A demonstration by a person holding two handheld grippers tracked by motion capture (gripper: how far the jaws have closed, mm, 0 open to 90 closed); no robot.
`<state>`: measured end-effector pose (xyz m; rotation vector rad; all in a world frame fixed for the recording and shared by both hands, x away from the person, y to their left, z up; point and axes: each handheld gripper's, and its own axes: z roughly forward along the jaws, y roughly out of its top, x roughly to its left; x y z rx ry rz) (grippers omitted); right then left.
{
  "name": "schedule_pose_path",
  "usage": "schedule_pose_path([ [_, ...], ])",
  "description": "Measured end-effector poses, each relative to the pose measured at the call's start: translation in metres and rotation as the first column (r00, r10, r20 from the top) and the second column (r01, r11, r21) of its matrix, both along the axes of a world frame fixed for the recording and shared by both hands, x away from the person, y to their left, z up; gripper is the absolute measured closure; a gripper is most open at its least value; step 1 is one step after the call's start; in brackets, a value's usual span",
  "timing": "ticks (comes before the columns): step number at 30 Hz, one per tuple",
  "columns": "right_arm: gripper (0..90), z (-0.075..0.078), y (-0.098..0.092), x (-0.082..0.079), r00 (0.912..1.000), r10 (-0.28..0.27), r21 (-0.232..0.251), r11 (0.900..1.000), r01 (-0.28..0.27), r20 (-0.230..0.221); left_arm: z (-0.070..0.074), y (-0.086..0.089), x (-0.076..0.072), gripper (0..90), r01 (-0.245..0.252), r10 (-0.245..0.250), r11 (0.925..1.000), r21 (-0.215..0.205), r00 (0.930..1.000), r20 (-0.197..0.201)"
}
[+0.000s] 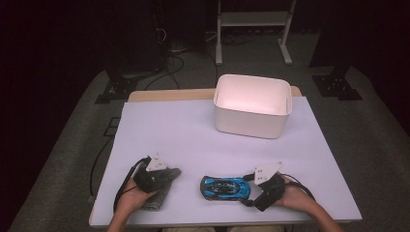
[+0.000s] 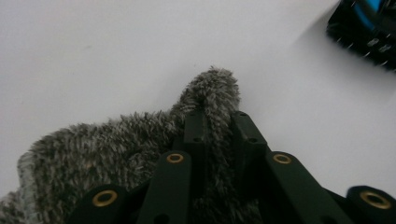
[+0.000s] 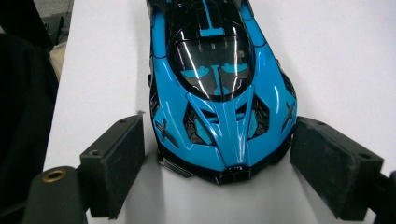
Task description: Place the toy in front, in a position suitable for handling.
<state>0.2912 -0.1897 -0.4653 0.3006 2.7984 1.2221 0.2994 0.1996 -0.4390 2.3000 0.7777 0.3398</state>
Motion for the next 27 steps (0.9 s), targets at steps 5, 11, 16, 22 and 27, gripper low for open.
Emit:
schedule_pose_path([
  [5, 16.9, 0.000, 0.000, 0.000, 1.0000, -0.002, 0.000, 1.000, 0.002, -0.001, 0.019, -0.015, -0.006, 79.6, 0.071, -0.068, 0.9923, -0.102, 0.9973, 0.027],
  [11, 17.0, 0.000, 0.000, 0.000, 1.0000, -0.002, 0.000, 1.000, 0.002, 0.001, 0.046, -0.068, -0.012, 79.2, 0.252, -0.244, 0.9591, -0.128, 0.9666, 0.078],
  [16, 17.0, 0.000, 0.000, 0.000, 1.0000, -0.003, 0.001, 1.000, 0.003, 0.001, 0.045, -0.111, -0.012, 79.8, 0.379, -0.376, 0.9180, -0.116, 0.9253, 0.051],
  [22, 16.9, 0.000, 0.000, 0.000, 1.0000, -0.003, 0.001, 1.000, 0.003, 0.002, 0.025, -0.126, -0.011, 66.3, 0.414, -0.417, 0.9066, -0.082, 0.9087, -0.022],
  [27, 16.9, 0.000, 0.000, 0.000, 1.0000, -0.003, 0.000, 1.000, 0.003, 0.001, 0.033, -0.112, -0.013, 31.6, 0.356, -0.357, 0.9267, -0.121, 0.9340, 0.013],
])
